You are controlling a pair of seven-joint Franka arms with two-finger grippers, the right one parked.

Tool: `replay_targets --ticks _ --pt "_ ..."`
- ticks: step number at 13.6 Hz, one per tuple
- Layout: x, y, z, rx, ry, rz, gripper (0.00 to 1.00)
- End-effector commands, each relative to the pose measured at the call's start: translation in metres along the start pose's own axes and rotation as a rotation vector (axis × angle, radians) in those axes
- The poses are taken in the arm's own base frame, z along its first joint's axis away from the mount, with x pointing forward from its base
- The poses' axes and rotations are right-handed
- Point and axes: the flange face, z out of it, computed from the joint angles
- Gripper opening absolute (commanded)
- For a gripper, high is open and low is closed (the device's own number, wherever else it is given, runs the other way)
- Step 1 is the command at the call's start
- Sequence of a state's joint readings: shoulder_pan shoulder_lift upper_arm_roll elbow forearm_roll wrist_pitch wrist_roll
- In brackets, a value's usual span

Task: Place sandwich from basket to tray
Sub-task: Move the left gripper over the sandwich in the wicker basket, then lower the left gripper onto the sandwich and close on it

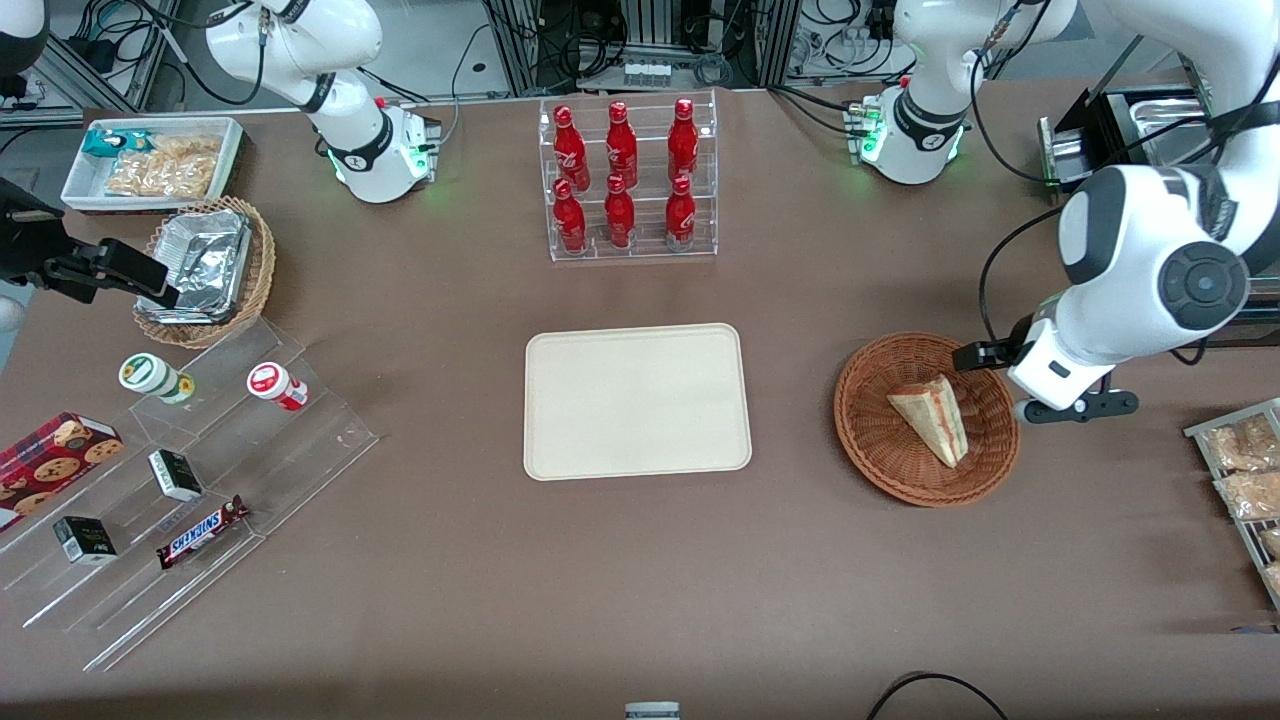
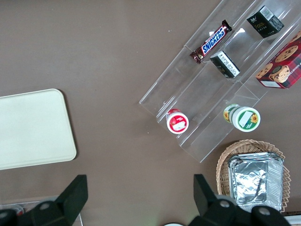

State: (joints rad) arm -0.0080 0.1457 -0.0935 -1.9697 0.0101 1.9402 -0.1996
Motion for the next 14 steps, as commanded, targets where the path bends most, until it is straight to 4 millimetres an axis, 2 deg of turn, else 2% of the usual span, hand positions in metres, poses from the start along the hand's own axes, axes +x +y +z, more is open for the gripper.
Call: replay_targets --ticks 1,3,7,11,14 --pt "-0.005 0.002 0.013 0.014 0.024 -0.072 1.0" --pt "-0.011 0.017 0.028 0.019 0.022 -0.163 1.0" --pt "-0.016 0.026 0.058 -0.025 0.107 -0.399 1.0" --pt "-0.011 0.029 0.086 -0.063 0.143 -0.571 1.0" --pt "-0.007 0.03 0.105 -0.068 0.139 -0.592 1.0"
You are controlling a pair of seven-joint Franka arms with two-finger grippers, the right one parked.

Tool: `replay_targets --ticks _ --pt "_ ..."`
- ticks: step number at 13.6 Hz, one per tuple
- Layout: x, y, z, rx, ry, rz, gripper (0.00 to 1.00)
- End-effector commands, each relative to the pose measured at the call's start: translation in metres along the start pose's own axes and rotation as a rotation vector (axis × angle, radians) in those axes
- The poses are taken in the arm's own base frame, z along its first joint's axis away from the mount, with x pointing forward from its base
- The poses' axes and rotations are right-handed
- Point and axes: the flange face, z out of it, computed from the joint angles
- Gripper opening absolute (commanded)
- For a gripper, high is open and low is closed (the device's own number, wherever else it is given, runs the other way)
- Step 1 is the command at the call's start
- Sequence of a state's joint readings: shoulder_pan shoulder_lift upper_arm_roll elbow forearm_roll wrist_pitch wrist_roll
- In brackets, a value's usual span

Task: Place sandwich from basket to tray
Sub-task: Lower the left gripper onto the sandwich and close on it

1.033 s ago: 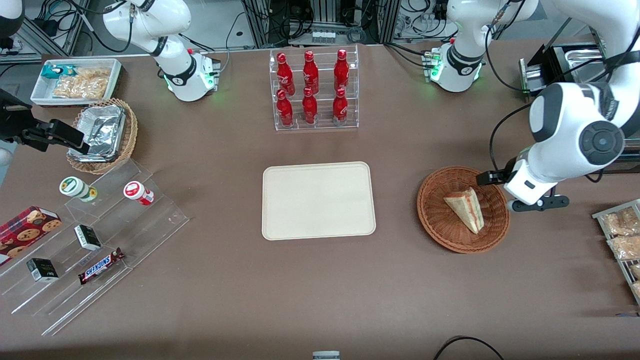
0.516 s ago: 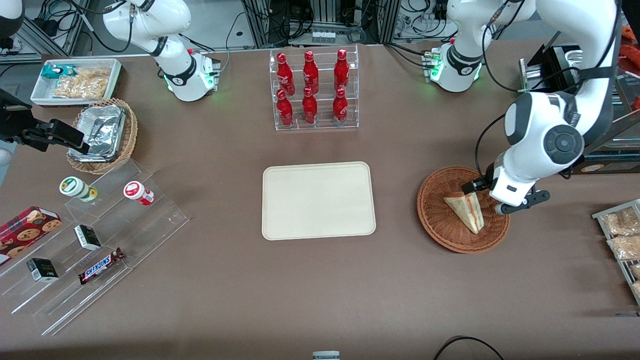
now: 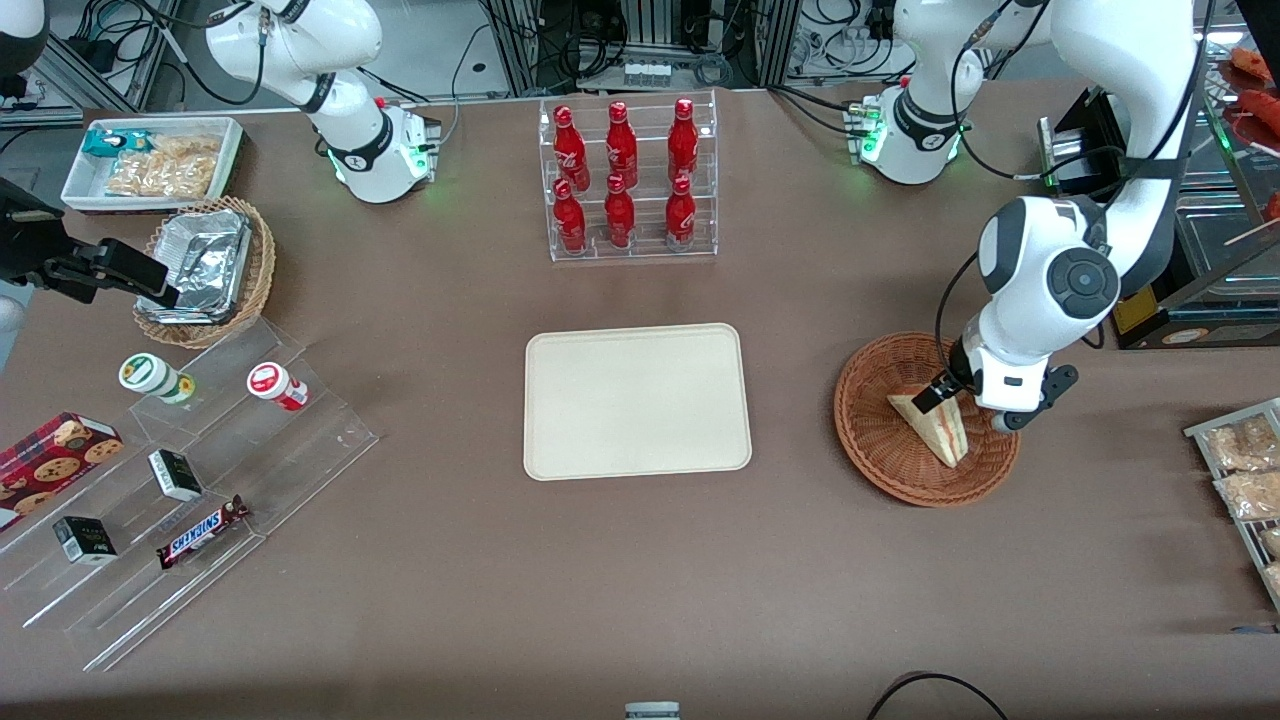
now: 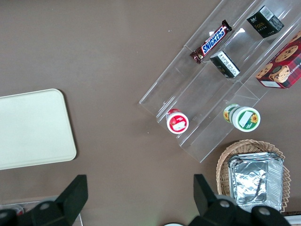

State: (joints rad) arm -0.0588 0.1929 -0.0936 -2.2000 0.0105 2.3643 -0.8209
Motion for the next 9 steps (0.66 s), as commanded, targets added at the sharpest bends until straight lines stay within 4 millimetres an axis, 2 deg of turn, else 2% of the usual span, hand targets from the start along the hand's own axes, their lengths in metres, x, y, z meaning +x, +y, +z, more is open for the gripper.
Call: replay_targets --ticks 1,4,5,6,7,8,9 --pt "0.0 0.002 0.02 0.002 0.011 -0.024 1.0" --pt "0.001 0.001 0.034 0.013 -0.002 -0.025 1.0" --pt "0.001 0.0 0.034 0.014 -0.003 -0.025 0.84" --pt "0.001 0.0 0.033 0.015 -0.004 -0.018 0.54" --pt "0.0 0.001 0.033 0.017 -0.005 -0.014 0.29" --pt "0.001 0.0 0.03 0.015 -0.003 -0.014 0.15" --pt "0.002 0.0 0.026 0.012 0.001 -0.012 0.13"
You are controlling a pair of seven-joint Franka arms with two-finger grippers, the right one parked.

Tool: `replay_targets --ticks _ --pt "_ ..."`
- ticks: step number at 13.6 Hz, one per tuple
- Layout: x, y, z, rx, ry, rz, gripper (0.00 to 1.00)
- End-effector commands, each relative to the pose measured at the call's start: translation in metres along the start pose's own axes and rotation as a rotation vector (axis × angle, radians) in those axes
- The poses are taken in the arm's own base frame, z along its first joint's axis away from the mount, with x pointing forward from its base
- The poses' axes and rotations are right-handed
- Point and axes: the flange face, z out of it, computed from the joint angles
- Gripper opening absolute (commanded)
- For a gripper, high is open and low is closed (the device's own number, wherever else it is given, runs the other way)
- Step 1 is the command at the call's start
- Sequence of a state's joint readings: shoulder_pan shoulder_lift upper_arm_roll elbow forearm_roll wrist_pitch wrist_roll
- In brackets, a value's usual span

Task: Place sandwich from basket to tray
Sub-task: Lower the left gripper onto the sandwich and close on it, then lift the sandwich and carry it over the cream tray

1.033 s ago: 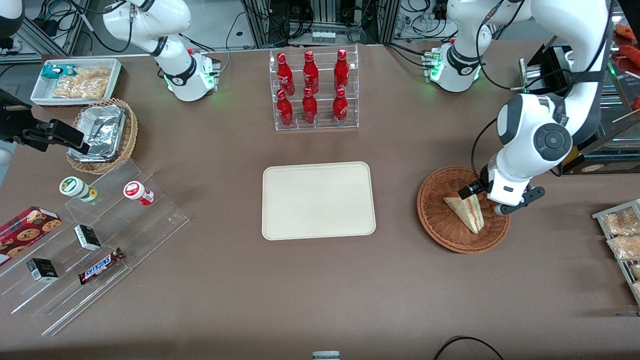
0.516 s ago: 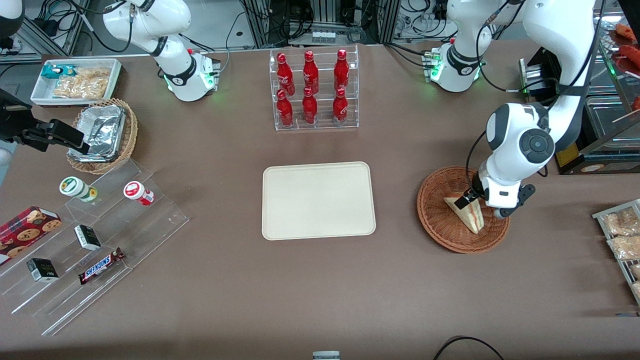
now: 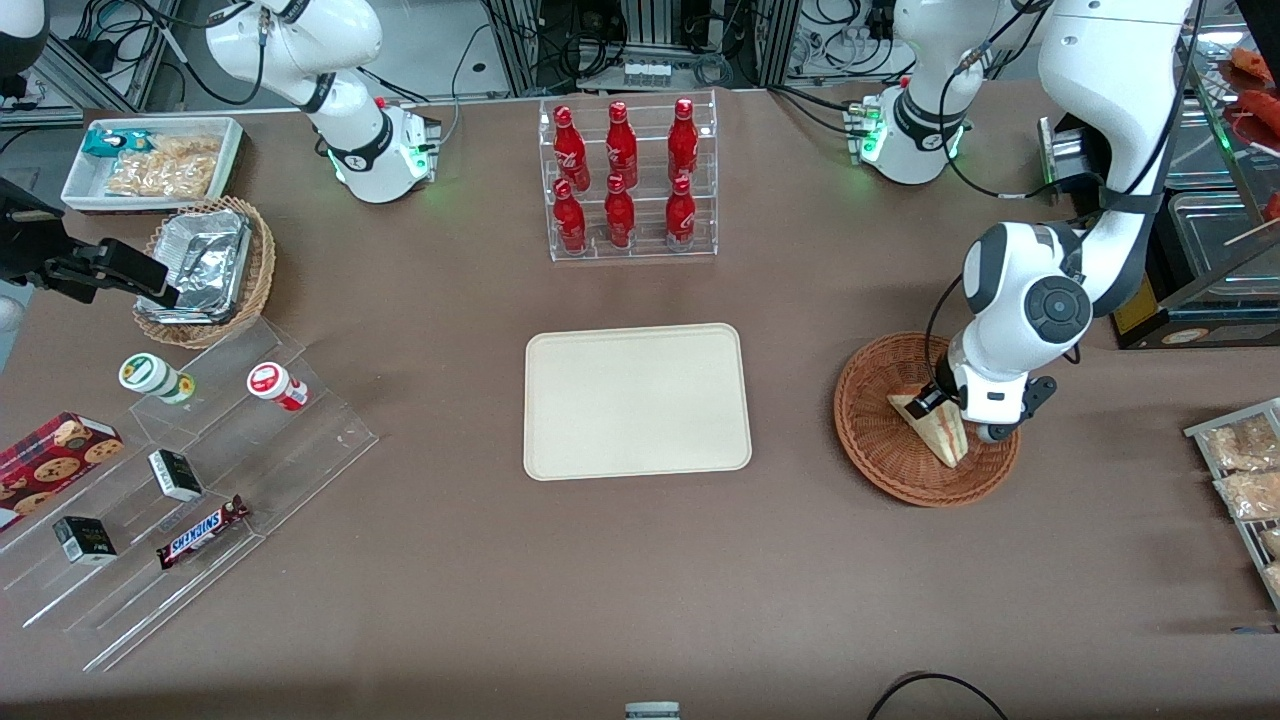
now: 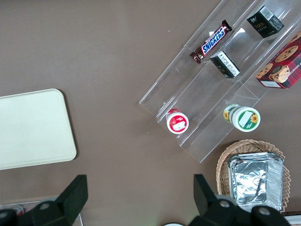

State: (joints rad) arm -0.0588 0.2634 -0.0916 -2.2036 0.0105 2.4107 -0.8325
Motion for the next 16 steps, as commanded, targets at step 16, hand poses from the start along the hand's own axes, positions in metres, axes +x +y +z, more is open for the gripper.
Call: replay_targets --ticks 16 --pt "-0.116 0.146 -0.116 0.148 -0.054 0.368 0.04"
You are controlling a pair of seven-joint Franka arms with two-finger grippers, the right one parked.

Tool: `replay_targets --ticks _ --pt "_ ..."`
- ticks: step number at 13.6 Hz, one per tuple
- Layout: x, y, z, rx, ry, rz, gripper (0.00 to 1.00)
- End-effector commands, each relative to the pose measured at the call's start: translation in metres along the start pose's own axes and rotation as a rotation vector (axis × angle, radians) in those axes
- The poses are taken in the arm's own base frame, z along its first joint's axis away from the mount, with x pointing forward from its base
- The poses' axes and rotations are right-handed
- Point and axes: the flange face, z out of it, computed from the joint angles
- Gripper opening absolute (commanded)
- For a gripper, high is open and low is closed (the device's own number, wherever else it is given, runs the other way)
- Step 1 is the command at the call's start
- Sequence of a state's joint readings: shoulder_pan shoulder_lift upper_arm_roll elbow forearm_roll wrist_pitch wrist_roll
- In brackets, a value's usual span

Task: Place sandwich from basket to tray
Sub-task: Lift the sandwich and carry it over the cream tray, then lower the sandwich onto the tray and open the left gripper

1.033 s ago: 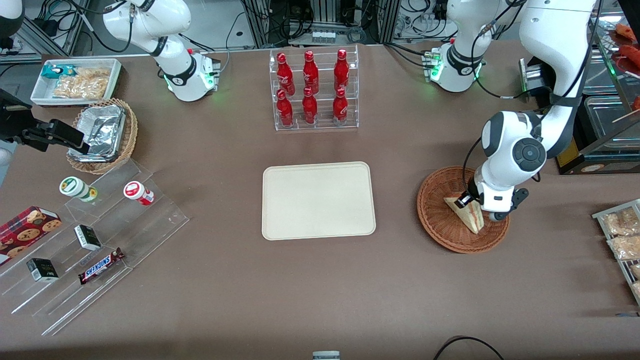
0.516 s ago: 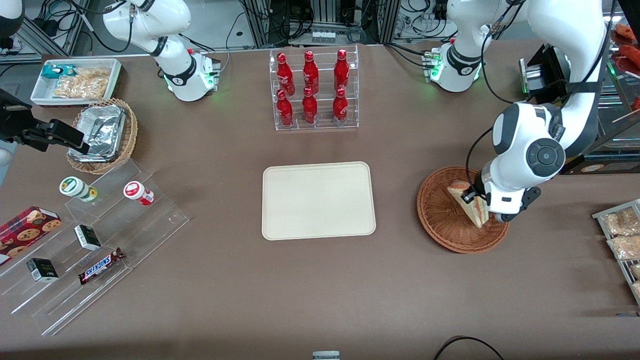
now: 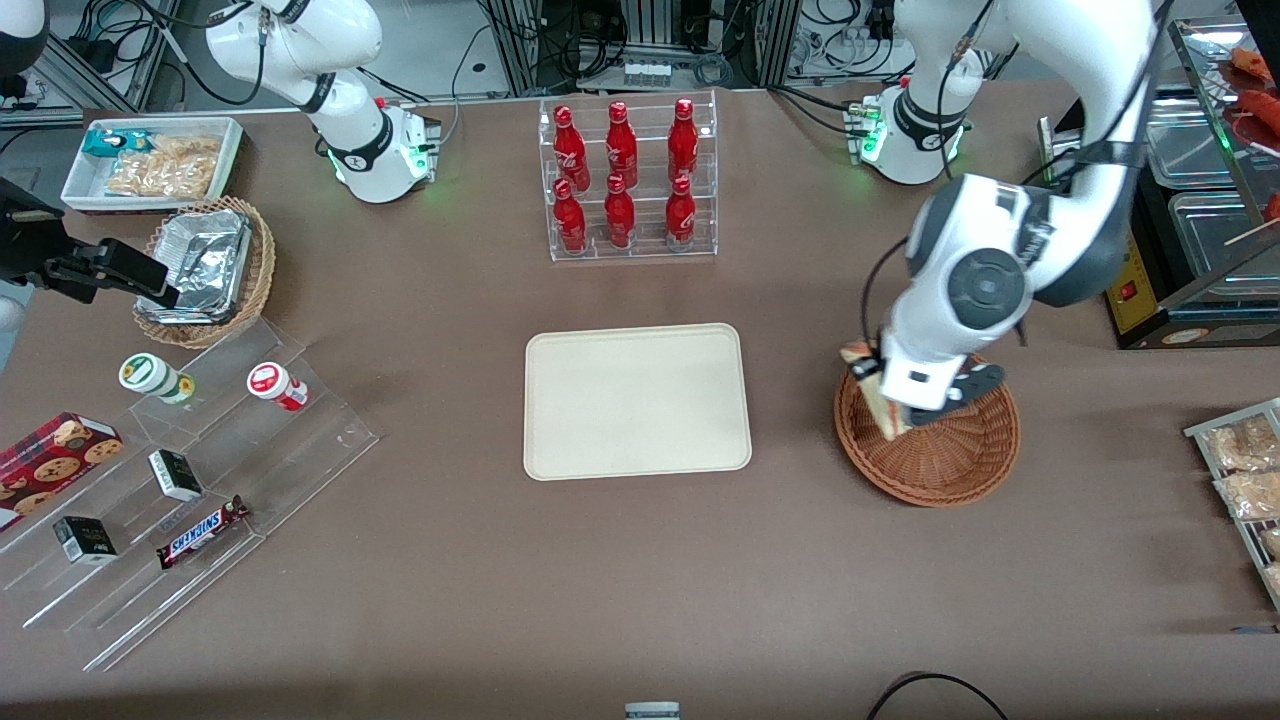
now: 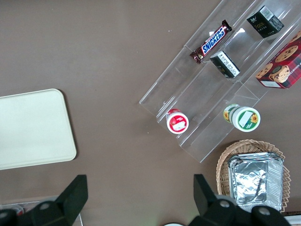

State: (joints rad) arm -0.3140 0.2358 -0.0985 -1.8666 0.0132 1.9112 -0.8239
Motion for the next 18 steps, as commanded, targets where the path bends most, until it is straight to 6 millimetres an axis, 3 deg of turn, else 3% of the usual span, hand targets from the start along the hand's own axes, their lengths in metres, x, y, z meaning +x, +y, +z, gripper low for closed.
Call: replay_targets --ticks 1,5,10,13,18 --pt "-0.018 0.05 0.001 0.023 0.016 0.157 0.04" --pt "-0.047 0.145 0.014 -0.019 0.022 0.186 0.03" --pt "-0.093 0.224 0.055 -0.027 0.032 0.19 0.03" --pt "-0.113 0.256 0.072 -0.067 0.056 0.188 0.02" --pt "-0.121 0.27 0.083 -0.088 0.064 0.189 0.02"
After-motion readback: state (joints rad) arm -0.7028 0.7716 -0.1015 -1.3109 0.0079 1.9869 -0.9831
